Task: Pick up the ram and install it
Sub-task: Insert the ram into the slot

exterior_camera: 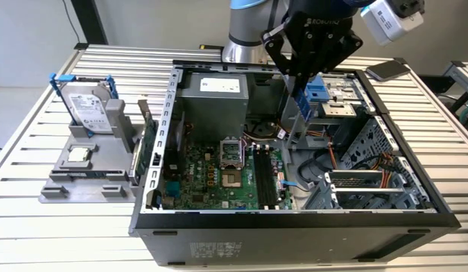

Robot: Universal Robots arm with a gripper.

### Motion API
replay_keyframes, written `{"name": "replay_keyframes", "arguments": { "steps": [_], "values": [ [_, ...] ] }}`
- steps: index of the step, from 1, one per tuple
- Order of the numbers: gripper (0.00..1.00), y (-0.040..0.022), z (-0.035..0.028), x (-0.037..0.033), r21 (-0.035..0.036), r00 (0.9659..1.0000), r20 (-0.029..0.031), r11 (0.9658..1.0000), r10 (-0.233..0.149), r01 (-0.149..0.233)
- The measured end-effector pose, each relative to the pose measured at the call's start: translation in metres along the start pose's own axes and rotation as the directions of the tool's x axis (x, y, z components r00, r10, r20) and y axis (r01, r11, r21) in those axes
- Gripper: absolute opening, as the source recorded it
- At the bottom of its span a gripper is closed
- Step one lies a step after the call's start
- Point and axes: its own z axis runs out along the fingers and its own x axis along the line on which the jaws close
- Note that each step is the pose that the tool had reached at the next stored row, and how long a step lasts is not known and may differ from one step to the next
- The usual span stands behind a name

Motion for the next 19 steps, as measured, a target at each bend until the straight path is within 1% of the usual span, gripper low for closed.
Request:
{"name": "replay_keyframes", "arguments": {
  "steps": [4,10,16,19],
  "values": [
    [0.0,0.0,0.0,0.0,0.0008,0.9996,0.0001,0.9996,0.03,-0.03],
    [0.0,0.0,0.0001,-0.0001,0.0007,0.9995,0.0001,0.9995,0.031,-0.031],
    [0.0,-0.0002,0.0042,-0.0026,0.0009,0.9994,0.0001,0.9994,0.035,-0.035],
    [0.0,-0.0003,0.0065,-0.0036,0.0013,0.9987,0.0002,0.9987,0.05,-0.05]
  ]
}}
